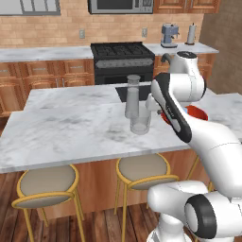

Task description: There are two ice cubes in the ice bowl. Place both ice cubes in the glass cup.

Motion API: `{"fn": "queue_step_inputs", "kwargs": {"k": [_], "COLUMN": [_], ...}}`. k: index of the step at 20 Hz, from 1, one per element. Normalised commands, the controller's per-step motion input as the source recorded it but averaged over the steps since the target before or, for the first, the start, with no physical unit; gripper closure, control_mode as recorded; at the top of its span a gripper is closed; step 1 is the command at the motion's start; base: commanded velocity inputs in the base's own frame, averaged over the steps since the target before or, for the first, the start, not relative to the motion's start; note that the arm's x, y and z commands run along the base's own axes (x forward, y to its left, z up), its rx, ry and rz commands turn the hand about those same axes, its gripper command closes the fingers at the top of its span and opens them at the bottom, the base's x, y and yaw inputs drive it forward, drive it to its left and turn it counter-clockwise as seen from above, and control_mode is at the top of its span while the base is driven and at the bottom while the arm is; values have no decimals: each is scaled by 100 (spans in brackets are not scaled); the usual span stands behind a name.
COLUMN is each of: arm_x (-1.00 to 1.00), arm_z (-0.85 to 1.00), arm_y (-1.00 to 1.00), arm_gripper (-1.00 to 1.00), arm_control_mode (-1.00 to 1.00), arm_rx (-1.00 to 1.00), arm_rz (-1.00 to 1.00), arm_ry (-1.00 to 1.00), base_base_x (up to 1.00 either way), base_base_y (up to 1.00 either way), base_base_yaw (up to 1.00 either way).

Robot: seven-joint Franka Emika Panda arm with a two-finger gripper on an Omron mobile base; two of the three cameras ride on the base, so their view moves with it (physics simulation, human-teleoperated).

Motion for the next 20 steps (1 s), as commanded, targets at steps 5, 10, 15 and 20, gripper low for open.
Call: {"fn": "queue_step_inputs", "kwargs": {"k": [5,10,15,20], "arm_x": [0,1,16,19], "arm_z": [0,0,-2,-11], "arm_y": [-52,-100,-99,-62], "arm_gripper": [-100,-100,-100,-100], "arm_control_mode": [-100,-100,-100,-100], "arm_rx": [0,0,0,0], "arm_rz": [-2,-16,-23,-22], "arm_ry": [5,7,9,10], "base_base_x": [0,0,0,0], "base_base_y": [0,0,0,0], "base_base_yaw": [0,0,0,0]}}
